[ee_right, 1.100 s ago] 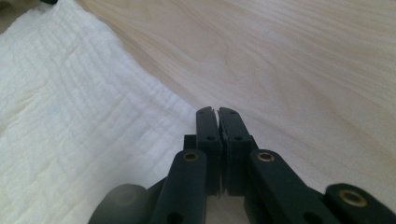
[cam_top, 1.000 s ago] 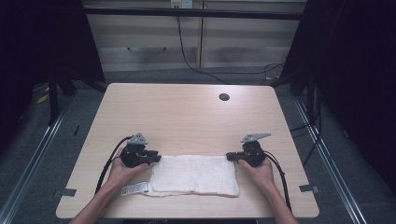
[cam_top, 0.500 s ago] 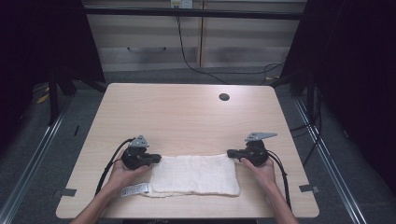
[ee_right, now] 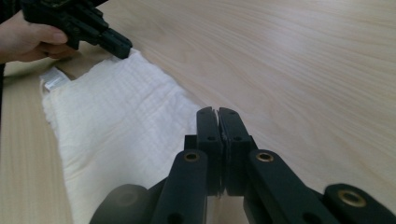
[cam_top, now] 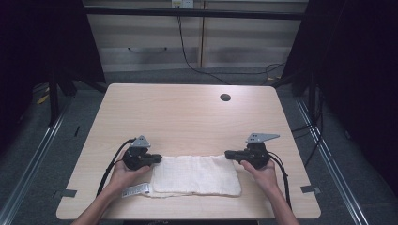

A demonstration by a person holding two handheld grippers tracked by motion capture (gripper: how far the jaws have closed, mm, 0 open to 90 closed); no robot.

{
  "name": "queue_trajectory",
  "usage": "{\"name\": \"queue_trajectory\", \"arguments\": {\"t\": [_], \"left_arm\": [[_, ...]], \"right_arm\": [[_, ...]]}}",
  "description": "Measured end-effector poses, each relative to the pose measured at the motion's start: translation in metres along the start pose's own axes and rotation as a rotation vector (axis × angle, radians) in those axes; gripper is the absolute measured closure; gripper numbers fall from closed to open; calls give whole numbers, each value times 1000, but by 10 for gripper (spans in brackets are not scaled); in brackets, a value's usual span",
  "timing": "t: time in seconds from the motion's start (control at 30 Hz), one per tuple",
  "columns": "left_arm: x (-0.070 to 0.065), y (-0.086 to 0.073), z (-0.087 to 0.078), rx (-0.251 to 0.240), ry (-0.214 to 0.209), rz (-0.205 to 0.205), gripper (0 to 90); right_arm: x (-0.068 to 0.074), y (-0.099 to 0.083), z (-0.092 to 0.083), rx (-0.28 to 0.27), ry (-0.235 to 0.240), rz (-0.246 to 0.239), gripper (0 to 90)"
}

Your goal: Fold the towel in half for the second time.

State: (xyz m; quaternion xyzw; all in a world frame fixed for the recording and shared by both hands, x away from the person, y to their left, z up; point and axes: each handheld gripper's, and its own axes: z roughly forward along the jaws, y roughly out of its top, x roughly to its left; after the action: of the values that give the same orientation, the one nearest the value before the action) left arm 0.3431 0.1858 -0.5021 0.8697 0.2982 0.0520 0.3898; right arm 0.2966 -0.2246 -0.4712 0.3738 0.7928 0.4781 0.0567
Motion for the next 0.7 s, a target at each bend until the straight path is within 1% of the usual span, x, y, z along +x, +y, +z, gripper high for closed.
{"name": "queue_trajectory", "arguments": {"t": [0.1,0.27,0.33,0.37,0.43,0.47,0.5,0.57,0.63,0.67,0.7], "left_arm": [[0,0,0,-1,2,-6,865],[-1,-1,-1,0,18,-9,865],[0,-1,-2,-1,29,-14,865],[1,-1,-2,3,39,-9,865],[1,-2,-2,-3,45,-14,865],[2,-2,-3,2,50,-14,865],[1,-2,-4,0,53,-21,865],[0,-2,-4,1,66,-17,865],[-1,-3,-4,-2,75,-19,866],[-1,-3,-5,3,79,-12,866],[-2,-3,-4,-1,82,-21,866]], "right_arm": [[6,0,-2,0,18,-17,883],[16,1,-6,-2,48,-36,883],[21,0,-6,4,56,-46,882],[24,0,-7,6,63,-51,883],[30,-1,-7,15,76,-68,884],[32,-2,-7,16,79,-71,884],[37,-3,-7,16,72,-89,884],[43,-5,-6,23,82,-104,884],[48,-7,-5,31,89,-110,884],[50,-8,-5,33,93,-119,884],[52,-9,-6,36,95,-119,884]]}}
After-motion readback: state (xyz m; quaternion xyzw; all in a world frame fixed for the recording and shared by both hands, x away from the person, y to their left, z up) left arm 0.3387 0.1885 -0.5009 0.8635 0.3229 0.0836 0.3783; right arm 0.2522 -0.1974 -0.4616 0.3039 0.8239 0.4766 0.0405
